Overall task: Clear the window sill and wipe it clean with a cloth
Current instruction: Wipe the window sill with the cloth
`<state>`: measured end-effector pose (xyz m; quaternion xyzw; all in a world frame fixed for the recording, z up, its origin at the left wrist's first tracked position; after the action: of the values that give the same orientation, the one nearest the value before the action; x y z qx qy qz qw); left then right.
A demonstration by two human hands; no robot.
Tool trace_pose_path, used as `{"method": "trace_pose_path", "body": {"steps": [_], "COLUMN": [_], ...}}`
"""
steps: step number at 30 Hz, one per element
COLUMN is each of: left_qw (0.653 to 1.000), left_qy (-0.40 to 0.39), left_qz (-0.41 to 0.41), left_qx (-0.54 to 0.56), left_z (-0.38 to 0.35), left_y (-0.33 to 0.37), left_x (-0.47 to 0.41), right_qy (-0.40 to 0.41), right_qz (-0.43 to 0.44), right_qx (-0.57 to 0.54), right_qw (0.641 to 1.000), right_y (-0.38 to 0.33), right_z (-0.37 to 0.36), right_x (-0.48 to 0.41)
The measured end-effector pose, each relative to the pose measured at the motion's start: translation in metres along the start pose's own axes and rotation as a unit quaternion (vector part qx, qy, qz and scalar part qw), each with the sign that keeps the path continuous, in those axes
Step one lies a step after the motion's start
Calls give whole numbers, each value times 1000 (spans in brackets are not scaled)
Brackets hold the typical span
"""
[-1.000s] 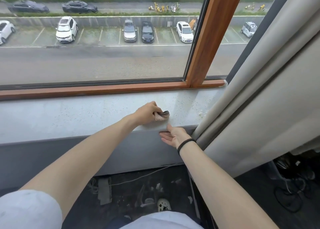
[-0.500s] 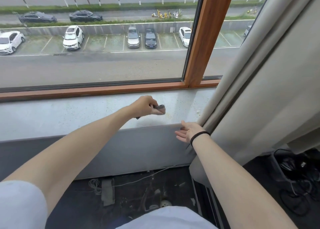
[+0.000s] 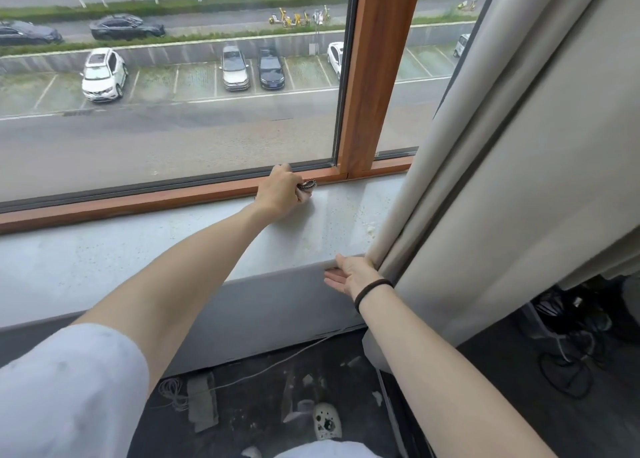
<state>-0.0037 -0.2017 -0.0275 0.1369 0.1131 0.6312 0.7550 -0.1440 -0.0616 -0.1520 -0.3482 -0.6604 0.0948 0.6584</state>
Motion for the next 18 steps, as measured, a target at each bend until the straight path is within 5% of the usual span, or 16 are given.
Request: {"method": "trace_pose_path", "body": {"steps": [12,18], "left_qw": [998,995], "left_qy": [40,-15], "left_qz": [-45,-92], "left_qx": [16,-27], "left_z": [-37,-50], "left_y": [-7,3], "left_x": [-9,15], "right_qy": [2,8], "right_qz": [7,5], "right_qx": [-11,-8], "right_qw": [1000,1000], "right_y": [-2,1], "right_z": [4,4], "right_x": [-9,-12]}}
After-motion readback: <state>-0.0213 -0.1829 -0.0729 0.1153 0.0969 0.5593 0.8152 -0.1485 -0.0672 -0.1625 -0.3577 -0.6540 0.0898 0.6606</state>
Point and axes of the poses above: each hand's wrist, its own x-axis away from the middle knuckle, its own z-axis out of the back of the hand, y = z × x, the point moved 9 cm from there along -x, towards the middle knuckle, and after that the axes turned 2 degrees about -y, right-handed, at the moved point
